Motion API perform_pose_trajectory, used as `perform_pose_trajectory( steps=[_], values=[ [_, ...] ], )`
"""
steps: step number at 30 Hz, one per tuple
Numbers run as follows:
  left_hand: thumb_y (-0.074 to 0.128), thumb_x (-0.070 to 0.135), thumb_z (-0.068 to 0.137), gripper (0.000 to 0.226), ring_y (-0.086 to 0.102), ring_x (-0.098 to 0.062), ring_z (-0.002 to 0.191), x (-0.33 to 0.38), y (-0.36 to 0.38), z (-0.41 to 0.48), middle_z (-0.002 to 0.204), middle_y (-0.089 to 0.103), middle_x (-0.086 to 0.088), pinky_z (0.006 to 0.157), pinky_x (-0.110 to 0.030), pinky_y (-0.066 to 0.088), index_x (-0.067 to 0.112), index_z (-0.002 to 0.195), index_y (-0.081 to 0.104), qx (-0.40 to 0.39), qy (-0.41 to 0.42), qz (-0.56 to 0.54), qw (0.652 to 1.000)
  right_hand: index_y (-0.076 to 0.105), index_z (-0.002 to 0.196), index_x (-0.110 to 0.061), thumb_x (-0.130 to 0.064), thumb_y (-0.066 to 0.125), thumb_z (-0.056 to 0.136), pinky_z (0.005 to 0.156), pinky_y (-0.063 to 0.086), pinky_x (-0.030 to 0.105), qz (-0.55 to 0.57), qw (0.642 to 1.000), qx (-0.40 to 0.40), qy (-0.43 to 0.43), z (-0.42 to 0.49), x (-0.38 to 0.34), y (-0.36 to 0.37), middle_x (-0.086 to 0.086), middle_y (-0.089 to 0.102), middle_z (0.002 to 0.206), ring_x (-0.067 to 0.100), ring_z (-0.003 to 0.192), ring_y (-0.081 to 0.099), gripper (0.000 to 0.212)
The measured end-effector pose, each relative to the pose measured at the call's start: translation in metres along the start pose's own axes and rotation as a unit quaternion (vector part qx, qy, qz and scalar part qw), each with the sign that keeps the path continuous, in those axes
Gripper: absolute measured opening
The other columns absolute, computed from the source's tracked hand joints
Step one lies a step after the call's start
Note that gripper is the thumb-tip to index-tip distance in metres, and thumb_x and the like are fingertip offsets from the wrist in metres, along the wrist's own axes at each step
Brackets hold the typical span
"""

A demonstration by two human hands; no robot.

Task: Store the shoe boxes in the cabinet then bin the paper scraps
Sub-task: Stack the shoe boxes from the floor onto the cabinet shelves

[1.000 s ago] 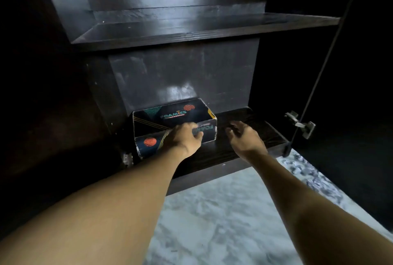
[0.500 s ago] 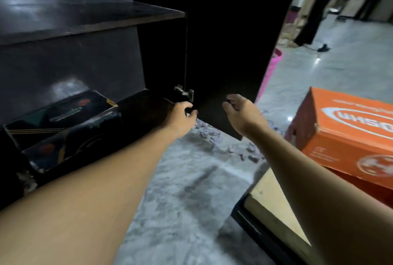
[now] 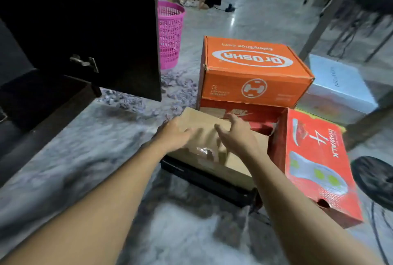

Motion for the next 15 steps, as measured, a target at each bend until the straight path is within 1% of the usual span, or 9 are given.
perform_pose_trajectory(
  steps=[2,3,5,7,8,9,10,13,15],
  values=[
    [0.049,0.058,0.085,0.070,0.037,-0.029,0.134,-0.008,0.020,-0.006,0.143,0.040,-0.005,0.107,-0.045,0.037,0.033,0.147,0.028,0.006,-0.022,0.024,0.999,0.044,0.143,-0.023,-0.053,0.051,0.091,0.097,0.050,0.045,-0.021,0.999,-0.020,0.025,-0.007,0.025,0.009,0.007,0.062,0.130,0.026,0.114,0.060,0.060],
    [0.049,0.057,0.087,0.071,0.032,-0.029,0.136,-0.011,0.025,-0.007,0.143,0.036,-0.005,0.108,-0.046,0.035,0.032,0.149,0.025,0.013,-0.031,0.027,0.999,0.046,0.142,-0.023,-0.053,0.050,0.091,0.097,0.049,0.045,-0.035,0.999,-0.013,0.029,-0.010,0.036,0.011,0.006,0.061,0.129,0.025,0.114,0.059,0.059],
    [0.051,0.054,0.087,0.073,0.030,-0.028,0.136,-0.012,0.030,-0.007,0.144,0.034,-0.004,0.108,-0.045,0.034,0.030,0.150,0.023,0.030,-0.038,0.023,0.999,0.050,0.137,-0.022,-0.055,0.051,0.090,0.101,0.045,0.044,-0.082,0.996,0.027,0.036,-0.014,0.055,0.009,0.005,0.058,0.133,0.025,0.120,0.055,0.057],
    [0.053,0.053,0.086,0.074,0.031,-0.028,0.135,-0.013,0.031,-0.006,0.143,0.034,-0.004,0.107,-0.044,0.036,0.029,0.150,0.024,0.046,-0.044,0.015,0.998,0.052,0.132,-0.024,-0.064,0.051,0.086,0.108,0.037,0.046,-0.124,0.988,0.061,0.065,-0.018,0.068,0.006,0.006,0.050,0.139,0.026,0.131,0.045,0.061],
    [0.054,0.053,0.085,0.075,0.032,-0.028,0.135,-0.013,0.031,-0.006,0.143,0.034,-0.004,0.106,-0.043,0.036,0.029,0.150,0.024,0.050,-0.045,0.019,0.998,0.052,0.132,-0.024,-0.070,0.050,0.084,0.110,0.033,0.049,-0.126,0.986,0.064,0.087,-0.018,0.074,0.007,0.007,0.044,0.141,0.027,0.136,0.038,0.066],
    [0.055,0.053,0.085,0.075,0.033,-0.028,0.134,-0.013,0.032,-0.005,0.142,0.034,-0.004,0.105,-0.043,0.037,0.029,0.149,0.025,0.052,-0.048,0.024,0.997,0.050,0.133,-0.024,-0.074,0.050,0.081,0.111,0.032,0.050,-0.118,0.986,0.061,0.105,-0.018,0.077,0.008,0.009,0.040,0.143,0.028,0.139,0.033,0.072],
    [0.056,0.053,0.084,0.076,0.034,-0.028,0.133,-0.014,0.032,-0.004,0.141,0.035,-0.004,0.104,-0.043,0.038,0.029,0.149,0.026,0.054,-0.049,0.027,0.997,0.048,0.133,-0.022,-0.076,0.050,0.079,0.110,0.035,0.050,-0.102,0.987,0.057,0.113,-0.017,0.079,0.010,0.011,0.037,0.143,0.028,0.140,0.030,0.077],
    [0.061,0.060,0.076,0.081,0.038,-0.028,0.128,-0.016,0.031,-0.009,0.134,0.037,-0.005,0.098,-0.042,0.042,0.032,0.145,0.030,0.078,-0.063,0.046,0.994,0.045,0.134,-0.020,-0.074,0.059,0.077,0.103,0.041,0.042,-0.053,0.994,0.054,0.081,-0.013,0.080,0.010,0.009,0.036,0.139,0.025,0.134,0.035,0.080],
    [0.064,0.071,0.068,0.089,0.040,-0.027,0.125,-0.022,0.026,-0.017,0.129,0.038,-0.005,0.095,-0.041,0.043,0.031,0.141,0.033,0.112,-0.086,0.066,0.988,0.043,0.141,-0.019,-0.068,0.065,0.079,0.106,0.039,0.038,-0.016,0.998,0.048,0.031,-0.013,0.079,0.010,0.005,0.037,0.144,0.021,0.134,0.038,0.082]
  ],
)
Point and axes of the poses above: each hand's wrist, its own z-axis towards the middle knuckle, its own y-axis out of the palm, x = y × z, the point moved 3 cm from there along z, towards the middle knuckle
